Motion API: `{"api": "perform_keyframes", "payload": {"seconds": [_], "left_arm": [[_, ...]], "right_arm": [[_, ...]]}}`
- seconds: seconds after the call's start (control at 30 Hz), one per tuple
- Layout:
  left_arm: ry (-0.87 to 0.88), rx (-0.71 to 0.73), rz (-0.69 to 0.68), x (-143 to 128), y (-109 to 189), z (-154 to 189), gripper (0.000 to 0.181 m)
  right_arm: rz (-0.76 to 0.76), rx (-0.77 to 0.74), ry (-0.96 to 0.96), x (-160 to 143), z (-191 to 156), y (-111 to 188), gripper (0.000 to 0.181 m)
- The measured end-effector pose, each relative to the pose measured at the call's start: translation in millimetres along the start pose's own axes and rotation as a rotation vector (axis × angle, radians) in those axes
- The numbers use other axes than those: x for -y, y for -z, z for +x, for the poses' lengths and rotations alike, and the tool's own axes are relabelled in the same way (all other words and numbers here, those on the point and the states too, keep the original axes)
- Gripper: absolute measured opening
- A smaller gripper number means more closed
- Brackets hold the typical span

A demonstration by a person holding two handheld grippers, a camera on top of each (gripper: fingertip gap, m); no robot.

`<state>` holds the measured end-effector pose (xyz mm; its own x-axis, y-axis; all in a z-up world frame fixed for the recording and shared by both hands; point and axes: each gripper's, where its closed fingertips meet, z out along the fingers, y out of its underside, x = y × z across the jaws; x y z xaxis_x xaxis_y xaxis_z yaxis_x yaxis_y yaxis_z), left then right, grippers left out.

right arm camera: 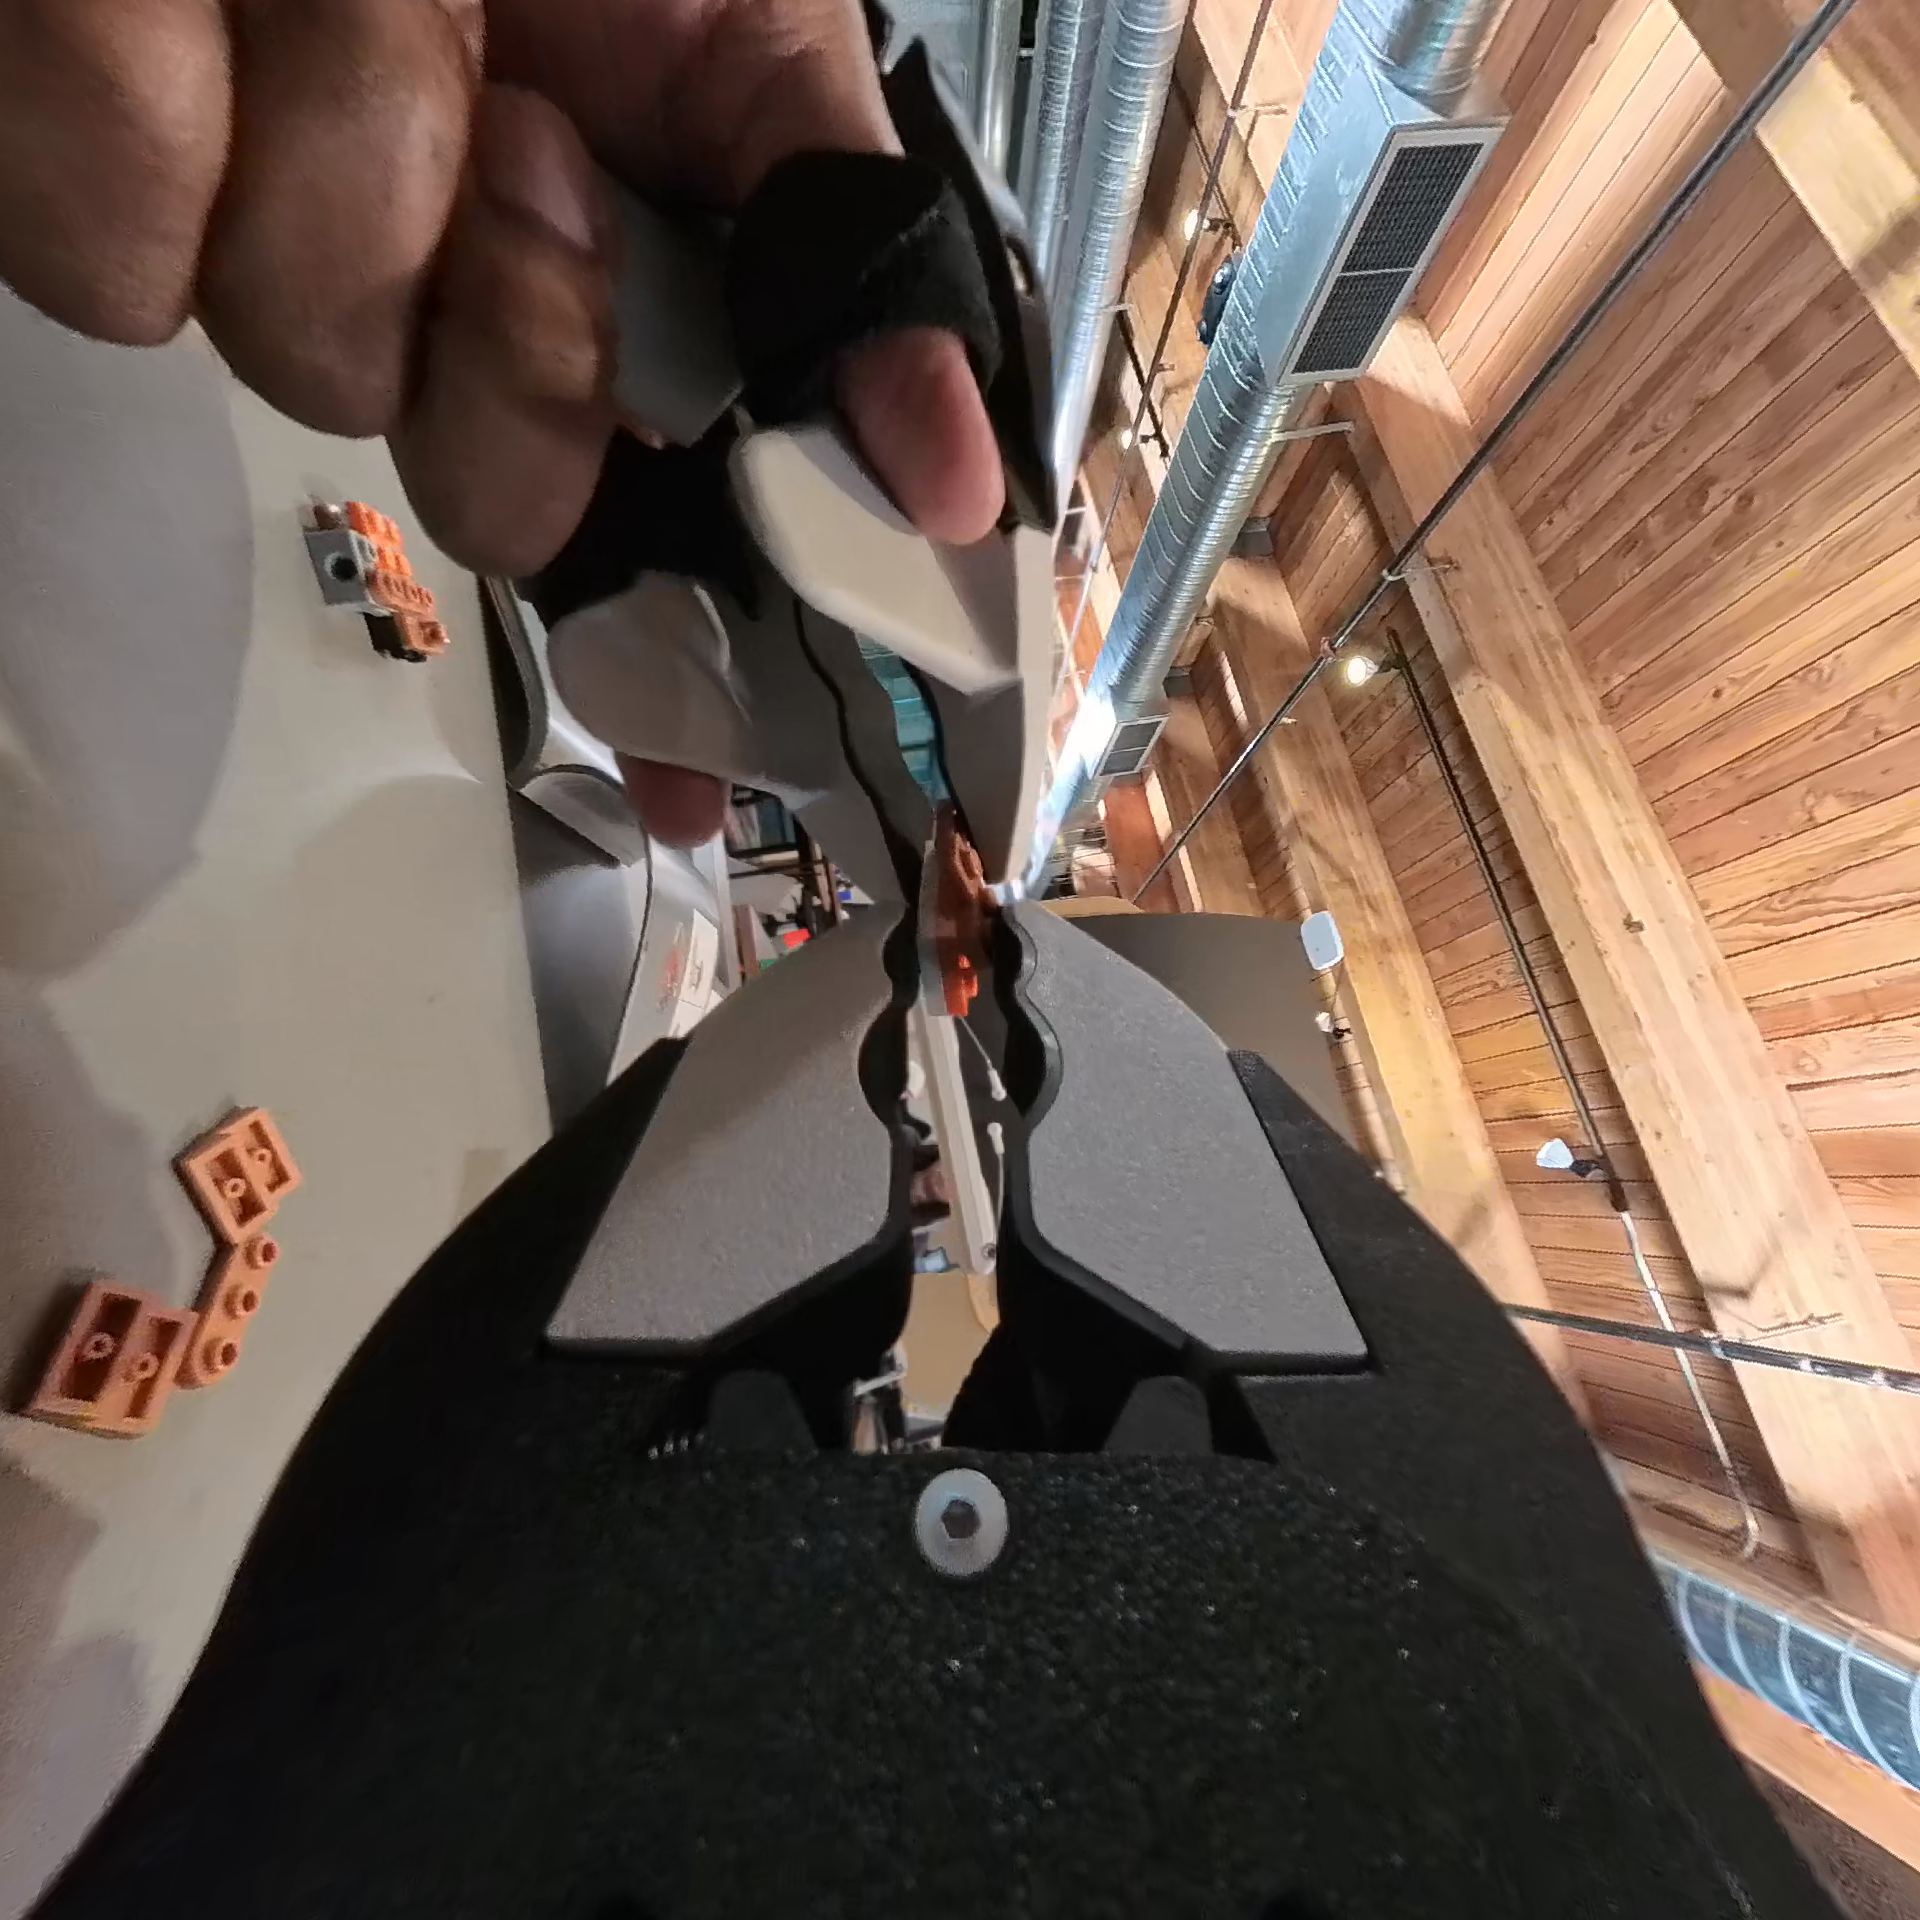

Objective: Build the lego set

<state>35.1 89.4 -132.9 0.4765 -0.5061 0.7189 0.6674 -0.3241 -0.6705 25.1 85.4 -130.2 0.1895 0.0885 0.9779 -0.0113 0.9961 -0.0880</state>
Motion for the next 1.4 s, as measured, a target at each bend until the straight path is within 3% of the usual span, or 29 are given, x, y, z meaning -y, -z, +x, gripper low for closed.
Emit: {"api": "perform_keyframes", "payload": {"seconds": [0.53,0.87,1.3,1.4], "left_arm": [[-0.175,-0.131,-0.009,14,14,8,0.023],[-0.198,-0.255,-0.112,-13,4,24,0.023],[-0.279,-0.274,-0.076,-12,4,32,0.020],[-0.400,-0.271,-0.091,-12,9,34,0.021]], "right_arm": [[0.104,0.051,-0.386,1,15,8,0.013],[0.215,0.061,-0.447,15,19,15,0.013],[0.318,0.075,-0.478,26,18,21,0.013],[0.364,0.108,-0.498,30,16,25,0.013]]}}
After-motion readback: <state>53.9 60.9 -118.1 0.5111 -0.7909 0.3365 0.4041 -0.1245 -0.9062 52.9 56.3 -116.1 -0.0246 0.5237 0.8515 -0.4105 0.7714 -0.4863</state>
